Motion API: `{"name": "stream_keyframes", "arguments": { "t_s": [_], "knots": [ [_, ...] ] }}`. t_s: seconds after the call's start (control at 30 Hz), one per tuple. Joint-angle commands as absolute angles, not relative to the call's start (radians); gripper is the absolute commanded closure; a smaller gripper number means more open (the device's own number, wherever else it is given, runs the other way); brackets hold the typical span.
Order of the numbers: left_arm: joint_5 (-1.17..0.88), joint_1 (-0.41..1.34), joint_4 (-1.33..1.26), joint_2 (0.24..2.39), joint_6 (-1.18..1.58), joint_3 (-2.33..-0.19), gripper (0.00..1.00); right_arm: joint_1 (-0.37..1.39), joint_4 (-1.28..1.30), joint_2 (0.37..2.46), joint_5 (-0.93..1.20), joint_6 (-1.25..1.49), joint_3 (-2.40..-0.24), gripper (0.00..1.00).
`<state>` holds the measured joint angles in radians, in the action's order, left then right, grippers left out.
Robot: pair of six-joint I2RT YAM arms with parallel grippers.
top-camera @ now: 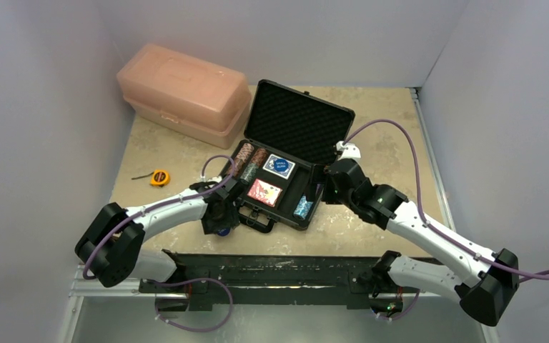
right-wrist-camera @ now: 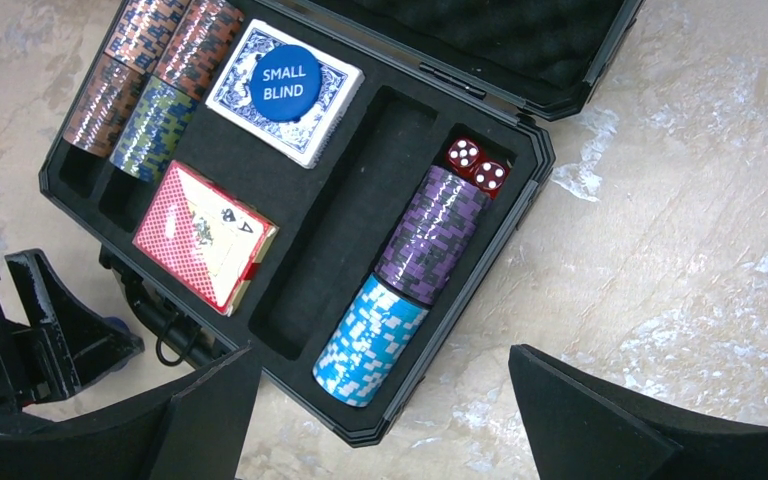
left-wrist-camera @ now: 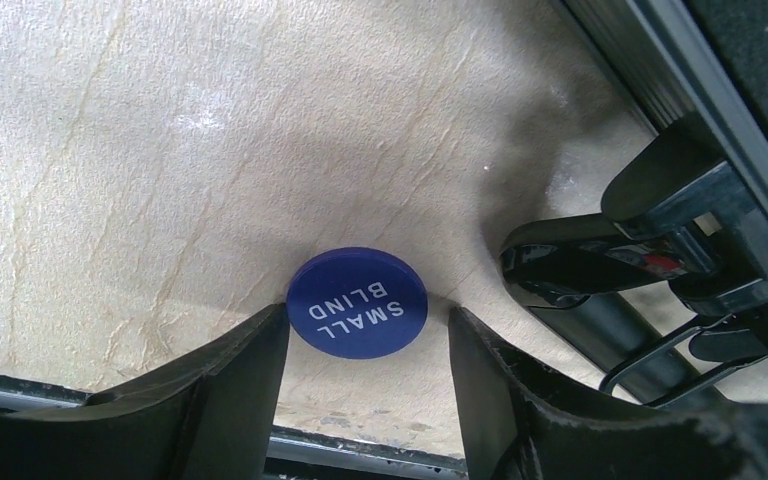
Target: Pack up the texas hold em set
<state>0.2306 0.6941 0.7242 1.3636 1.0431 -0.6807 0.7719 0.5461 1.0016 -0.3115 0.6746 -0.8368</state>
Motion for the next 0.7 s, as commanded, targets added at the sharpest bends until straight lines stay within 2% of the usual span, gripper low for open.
{"name": "stream_keyframes", "arguments": {
  "t_s": [0.0,0.27,0.67],
  "knots": [
    [0.287,0.685,0.666,1.411,1.031,-0.648,0.42,0.769,0.535,1.007,-0.306,0.687,-0.885,0.01],
    [0.289,0.681,0.656,1.424,1.025,-0.638,0.43,0.769,0.532,1.019,-0.304,0.686,-0.893,0.01],
    [0.281,0.681,0.631,1.446,1.01,-0.627,0.59,0.769,0.534,1.011,-0.302,0.691,-0.888,0.01]
  ]
}}
